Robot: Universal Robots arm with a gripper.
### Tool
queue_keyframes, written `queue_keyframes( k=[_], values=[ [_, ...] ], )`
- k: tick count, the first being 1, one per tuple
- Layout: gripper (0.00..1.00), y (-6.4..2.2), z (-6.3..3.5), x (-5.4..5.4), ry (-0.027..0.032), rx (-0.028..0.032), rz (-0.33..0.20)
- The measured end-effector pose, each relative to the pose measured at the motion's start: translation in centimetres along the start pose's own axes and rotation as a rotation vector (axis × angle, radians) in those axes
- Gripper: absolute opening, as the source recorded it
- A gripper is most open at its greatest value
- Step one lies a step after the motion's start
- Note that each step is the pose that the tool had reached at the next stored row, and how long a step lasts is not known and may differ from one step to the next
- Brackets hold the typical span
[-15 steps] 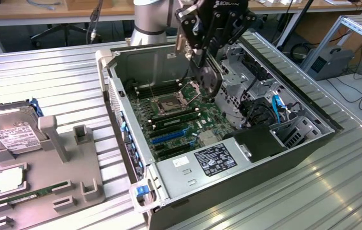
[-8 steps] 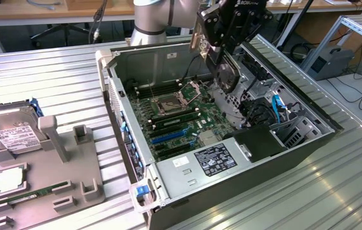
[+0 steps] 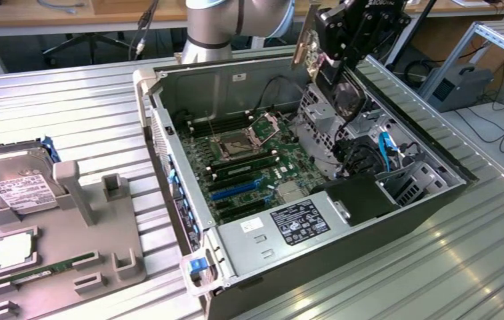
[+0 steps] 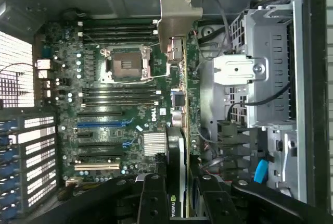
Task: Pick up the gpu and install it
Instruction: 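Pick up the gpu and move the gpu toward the slot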
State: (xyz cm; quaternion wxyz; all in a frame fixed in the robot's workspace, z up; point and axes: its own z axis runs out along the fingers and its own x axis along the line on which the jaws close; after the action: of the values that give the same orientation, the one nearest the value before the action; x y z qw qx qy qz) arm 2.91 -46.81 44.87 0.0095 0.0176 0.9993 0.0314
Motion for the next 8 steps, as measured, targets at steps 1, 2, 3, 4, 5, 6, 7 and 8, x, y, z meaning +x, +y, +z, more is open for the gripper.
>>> queue_keyframes(
  k=[1, 2, 3, 4, 5, 6, 7, 8],
  values=[
    [0.27, 0.03, 0.02, -0.9, 0.0001, 0.0, 0.0],
    [0.27, 0.07, 0.05, -2.0, 0.0001, 0.0, 0.0],
    [0.27, 0.1, 0.05, -2.1, 0.0001, 0.0, 0.0],
    [0.27, 0.09, 0.05, -2.1, 0.0, 0.0, 0.0],
    [0.27, 0.09, 0.05, -2.1, 0.0, 0.0, 0.0],
    [0.27, 0.09, 0.05, -2.1, 0.0, 0.0, 0.0],
    [0.27, 0.1, 0.05, -2.1, 0.0, 0.0, 0.0],
    [0.27, 0.1, 0.05, -2.1, 0.0, 0.0, 0.0]
  ],
)
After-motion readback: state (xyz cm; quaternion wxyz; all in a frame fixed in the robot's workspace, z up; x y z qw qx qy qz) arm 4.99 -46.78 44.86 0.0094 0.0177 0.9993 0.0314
